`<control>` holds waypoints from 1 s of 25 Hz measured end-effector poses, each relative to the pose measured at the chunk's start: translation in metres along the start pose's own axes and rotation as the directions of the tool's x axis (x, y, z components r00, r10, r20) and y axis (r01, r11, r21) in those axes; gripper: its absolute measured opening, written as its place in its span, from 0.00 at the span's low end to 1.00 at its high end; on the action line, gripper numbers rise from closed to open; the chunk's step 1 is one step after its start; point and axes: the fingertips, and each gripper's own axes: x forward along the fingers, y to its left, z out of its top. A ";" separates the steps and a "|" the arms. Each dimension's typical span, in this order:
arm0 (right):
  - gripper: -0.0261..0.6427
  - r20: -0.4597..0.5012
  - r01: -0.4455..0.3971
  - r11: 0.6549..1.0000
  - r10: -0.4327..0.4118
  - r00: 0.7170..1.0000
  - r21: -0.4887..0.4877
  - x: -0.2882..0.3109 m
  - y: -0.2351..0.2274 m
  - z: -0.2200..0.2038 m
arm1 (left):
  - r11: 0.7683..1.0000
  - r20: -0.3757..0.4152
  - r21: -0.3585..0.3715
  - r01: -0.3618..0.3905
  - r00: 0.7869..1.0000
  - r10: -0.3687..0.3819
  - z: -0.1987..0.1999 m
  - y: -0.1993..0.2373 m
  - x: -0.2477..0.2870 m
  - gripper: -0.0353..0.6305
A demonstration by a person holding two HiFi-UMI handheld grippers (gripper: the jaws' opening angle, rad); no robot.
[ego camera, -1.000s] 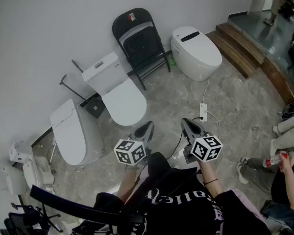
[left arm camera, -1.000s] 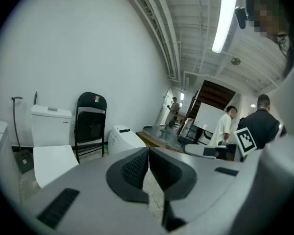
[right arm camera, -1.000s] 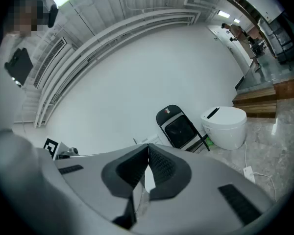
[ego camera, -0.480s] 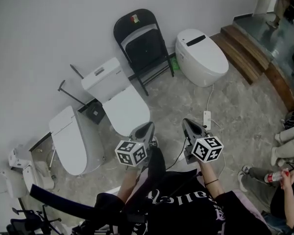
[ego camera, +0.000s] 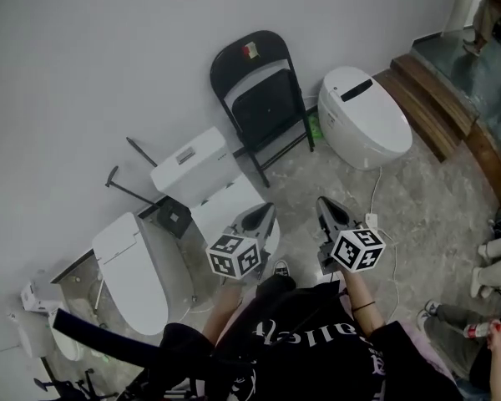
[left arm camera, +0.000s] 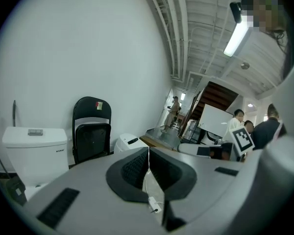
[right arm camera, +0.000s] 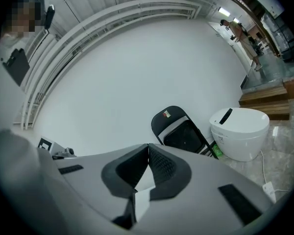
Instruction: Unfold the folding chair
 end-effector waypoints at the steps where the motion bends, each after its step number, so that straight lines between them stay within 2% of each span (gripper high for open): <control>1: 0.06 -0.006 0.002 1.000 -0.002 1.000 -0.002 0.012 0.001 0.003 | 1.000 0.001 -0.008 -0.001 1.000 0.001 0.007 0.012 0.006 0.06; 6: 0.06 -0.051 0.018 1.000 -0.018 0.999 0.002 0.051 -0.009 0.007 | 0.999 -0.020 -0.034 -0.004 1.000 0.003 0.019 0.048 0.034 0.06; 13: 0.06 -0.082 0.020 0.999 -0.018 0.996 0.028 0.099 -0.058 0.032 | 0.998 -0.047 -0.058 -0.030 0.999 0.028 0.028 0.072 0.092 0.06; 18: 0.06 -0.110 -0.027 0.999 0.031 0.993 0.040 0.147 -0.106 0.065 | 0.991 -0.028 -0.095 -0.096 0.995 0.094 0.049 0.101 0.150 0.06; 25: 0.06 -0.169 -0.127 0.991 0.132 0.977 0.041 0.208 -0.170 0.120 | 0.972 0.016 -0.126 -0.200 0.979 0.204 0.095 0.129 0.238 0.06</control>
